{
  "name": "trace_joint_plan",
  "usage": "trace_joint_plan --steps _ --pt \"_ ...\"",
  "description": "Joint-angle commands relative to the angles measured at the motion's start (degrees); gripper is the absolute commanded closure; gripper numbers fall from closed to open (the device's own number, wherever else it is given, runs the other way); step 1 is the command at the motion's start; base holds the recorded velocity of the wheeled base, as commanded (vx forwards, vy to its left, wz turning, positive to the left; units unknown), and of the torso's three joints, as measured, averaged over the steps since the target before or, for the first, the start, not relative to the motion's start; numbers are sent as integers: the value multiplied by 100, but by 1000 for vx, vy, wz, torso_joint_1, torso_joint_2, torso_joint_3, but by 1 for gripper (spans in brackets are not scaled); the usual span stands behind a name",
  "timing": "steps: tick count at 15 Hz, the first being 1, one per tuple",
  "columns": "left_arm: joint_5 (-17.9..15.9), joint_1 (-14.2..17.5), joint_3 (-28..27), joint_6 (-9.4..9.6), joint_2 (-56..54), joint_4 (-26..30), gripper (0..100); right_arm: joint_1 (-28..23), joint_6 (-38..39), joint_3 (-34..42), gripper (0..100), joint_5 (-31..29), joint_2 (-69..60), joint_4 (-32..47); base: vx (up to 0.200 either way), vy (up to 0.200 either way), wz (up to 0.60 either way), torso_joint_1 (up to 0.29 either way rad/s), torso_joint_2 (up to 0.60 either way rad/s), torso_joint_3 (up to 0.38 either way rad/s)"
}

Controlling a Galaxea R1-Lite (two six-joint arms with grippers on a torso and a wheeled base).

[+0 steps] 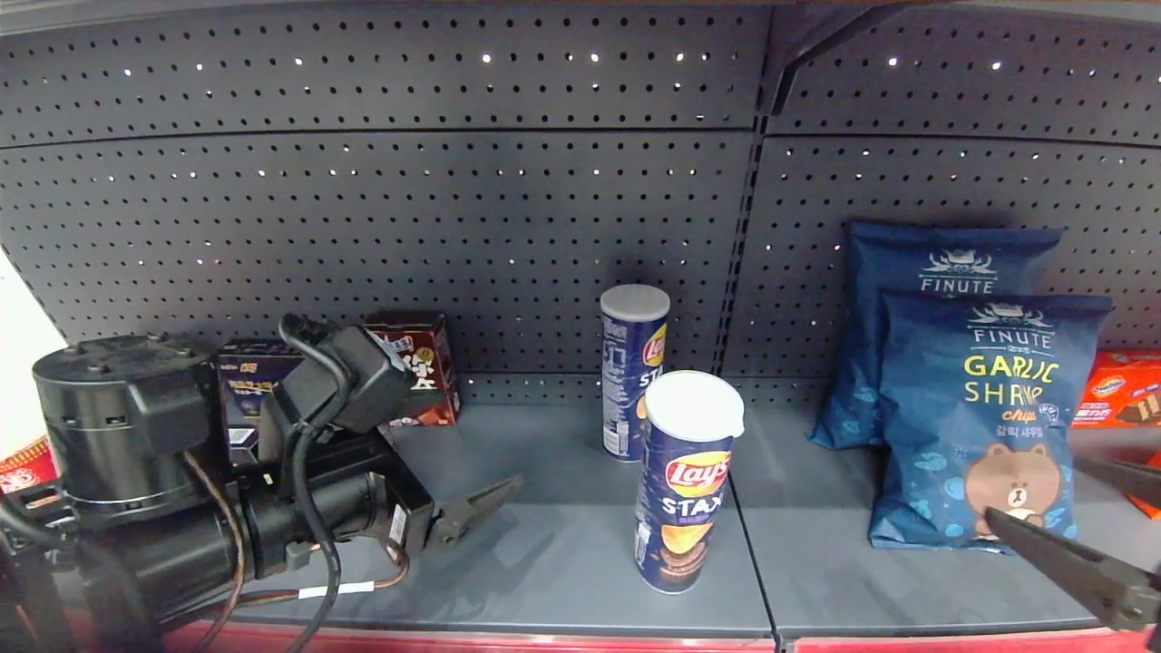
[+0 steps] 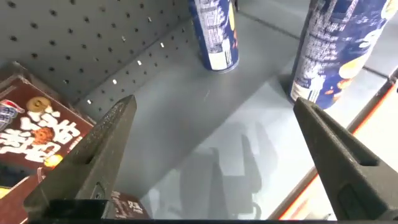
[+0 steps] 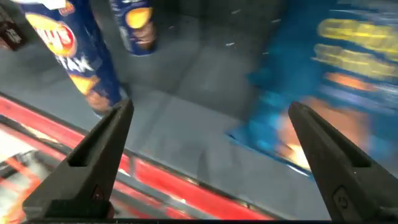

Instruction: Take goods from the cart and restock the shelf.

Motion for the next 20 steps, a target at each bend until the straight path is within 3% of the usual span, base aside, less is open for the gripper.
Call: trace_joint_plan --steps 1,3,6,12,20 --pt "-4 41 134 5 -7 -119 0 1416 721 -348 0 -1102 1912 -707 0 0 0 0 0 0" --pt "-13 33 134 14 160 -172 0 1452 747 -480 0 -1094 2421 -856 0 0 0 0 0 0" --pt "-4 6 55 260 573 -181 0 1249 642 -629 0 -1181 3212 -856 0 0 0 0 0 0" --pt "-4 15 -121 269 828 -190 0 529 290 -594 0 -1173 3511 -900 0 0 0 0 0 0" --pt "-4 6 -121 269 907 -199 0 915 290 -1289 0 -1164 4126 -1111 0 0 0 0 0 0"
